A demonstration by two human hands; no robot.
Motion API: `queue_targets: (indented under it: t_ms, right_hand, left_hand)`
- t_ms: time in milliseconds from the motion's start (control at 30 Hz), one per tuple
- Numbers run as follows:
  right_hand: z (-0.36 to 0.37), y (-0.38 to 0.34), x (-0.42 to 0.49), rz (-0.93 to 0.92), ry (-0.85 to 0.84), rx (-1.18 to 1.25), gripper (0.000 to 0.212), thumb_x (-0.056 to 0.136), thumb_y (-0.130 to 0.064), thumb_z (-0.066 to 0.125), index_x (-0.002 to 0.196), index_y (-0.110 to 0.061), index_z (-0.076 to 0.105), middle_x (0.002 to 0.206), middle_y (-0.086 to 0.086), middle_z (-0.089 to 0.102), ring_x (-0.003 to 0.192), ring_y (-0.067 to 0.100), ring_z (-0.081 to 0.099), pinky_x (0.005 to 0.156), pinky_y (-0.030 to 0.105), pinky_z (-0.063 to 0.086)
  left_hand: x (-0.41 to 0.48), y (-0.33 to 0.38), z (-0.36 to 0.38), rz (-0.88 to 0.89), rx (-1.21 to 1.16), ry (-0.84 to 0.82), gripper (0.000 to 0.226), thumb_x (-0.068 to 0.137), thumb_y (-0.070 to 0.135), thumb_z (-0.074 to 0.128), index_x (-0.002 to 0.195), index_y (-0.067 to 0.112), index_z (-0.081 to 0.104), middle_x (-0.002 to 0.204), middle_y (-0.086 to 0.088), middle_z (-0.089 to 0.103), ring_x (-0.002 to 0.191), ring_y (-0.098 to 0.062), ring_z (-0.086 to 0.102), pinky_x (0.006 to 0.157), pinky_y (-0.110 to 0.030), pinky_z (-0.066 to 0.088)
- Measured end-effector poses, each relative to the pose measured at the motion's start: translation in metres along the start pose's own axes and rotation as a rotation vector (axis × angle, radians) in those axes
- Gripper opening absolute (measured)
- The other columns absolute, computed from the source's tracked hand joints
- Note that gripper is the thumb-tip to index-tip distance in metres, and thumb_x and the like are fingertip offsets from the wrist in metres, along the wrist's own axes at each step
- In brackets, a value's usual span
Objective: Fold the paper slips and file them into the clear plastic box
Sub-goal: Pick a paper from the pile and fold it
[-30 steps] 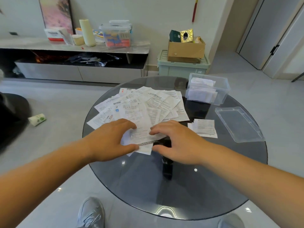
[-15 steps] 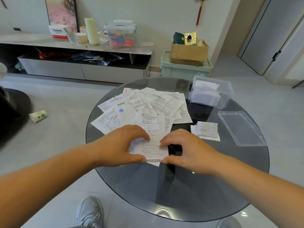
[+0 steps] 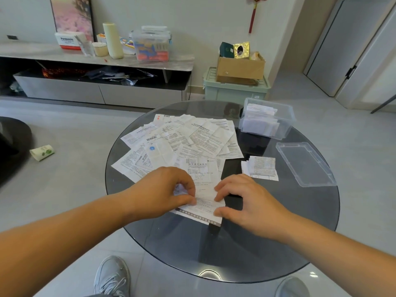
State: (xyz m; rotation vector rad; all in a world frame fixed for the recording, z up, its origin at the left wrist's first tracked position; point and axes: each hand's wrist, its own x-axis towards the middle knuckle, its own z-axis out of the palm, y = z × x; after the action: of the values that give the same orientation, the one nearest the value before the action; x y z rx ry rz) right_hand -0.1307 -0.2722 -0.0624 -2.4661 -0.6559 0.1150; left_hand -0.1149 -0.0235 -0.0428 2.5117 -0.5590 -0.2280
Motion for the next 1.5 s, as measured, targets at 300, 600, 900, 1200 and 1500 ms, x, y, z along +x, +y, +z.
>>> queue_targets:
  t_ms: [300, 600, 900, 1200, 1500]
  right_hand:
    - [-0.012, -0.01, -0.012, 0.116, -0.069, 0.227, 0.074, 0.066, -0.053, 0.084, 0.128, -0.059, 0.045, 0.128, -0.038, 0.048, 0.111, -0.01, 0.052, 0.094, 0.018, 0.05]
    - [-0.008, -0.005, 0.001, 0.036, 0.071, 0.209, 0.043, 0.076, -0.035, 0.084, 0.115, -0.037, 0.066, 0.114, -0.024, 0.056, 0.104, 0.005, 0.061, 0.093, 0.025, 0.051]
    - [-0.005, 0.002, 0.015, -0.009, 0.15, 0.117, 0.011, 0.092, -0.035, 0.067, 0.101, -0.029, 0.068, 0.101, -0.02, 0.059, 0.09, 0.007, 0.06, 0.072, 0.018, 0.05]
    - [-0.006, -0.002, 0.042, 0.102, 0.182, -0.015, 0.022, 0.093, -0.044, 0.062, 0.111, -0.033, 0.056, 0.1, -0.02, 0.054, 0.079, 0.003, 0.055, 0.073, 0.025, 0.043]
    - [-0.006, -0.005, 0.057, 0.24, 0.114, -0.05, 0.064, 0.084, -0.043, 0.076, 0.136, -0.033, 0.039, 0.128, -0.008, 0.05, 0.11, 0.014, 0.053, 0.09, 0.03, 0.048]
  left_hand:
    - [0.006, 0.003, -0.006, -0.119, -0.472, -0.031, 0.016, 0.09, 0.033, 0.073, 0.087, 0.018, 0.073, 0.093, 0.0, 0.076, 0.092, -0.018, 0.072, 0.09, -0.041, 0.058]
    - [0.016, 0.006, -0.001, -0.143, -0.378, 0.015, 0.018, 0.092, 0.039, 0.069, 0.086, 0.022, 0.067, 0.079, -0.007, 0.07, 0.074, -0.021, 0.065, 0.081, -0.047, 0.056]
    - [0.019, 0.006, 0.0, -0.122, -0.378, 0.006, 0.016, 0.094, 0.047, 0.063, 0.099, 0.032, 0.064, 0.063, 0.013, 0.059, 0.06, -0.004, 0.052, 0.067, -0.029, 0.047]
    - [0.021, 0.0, -0.004, -0.044, -0.046, 0.114, 0.035, 0.081, 0.054, 0.074, 0.107, 0.035, 0.058, 0.104, 0.02, 0.058, 0.092, 0.0, 0.056, 0.079, -0.019, 0.05]
    - [0.04, -0.015, 0.004, -0.018, 0.061, 0.1, 0.074, 0.078, 0.057, 0.077, 0.137, 0.04, 0.037, 0.129, 0.017, 0.045, 0.113, -0.005, 0.045, 0.101, -0.031, 0.046]
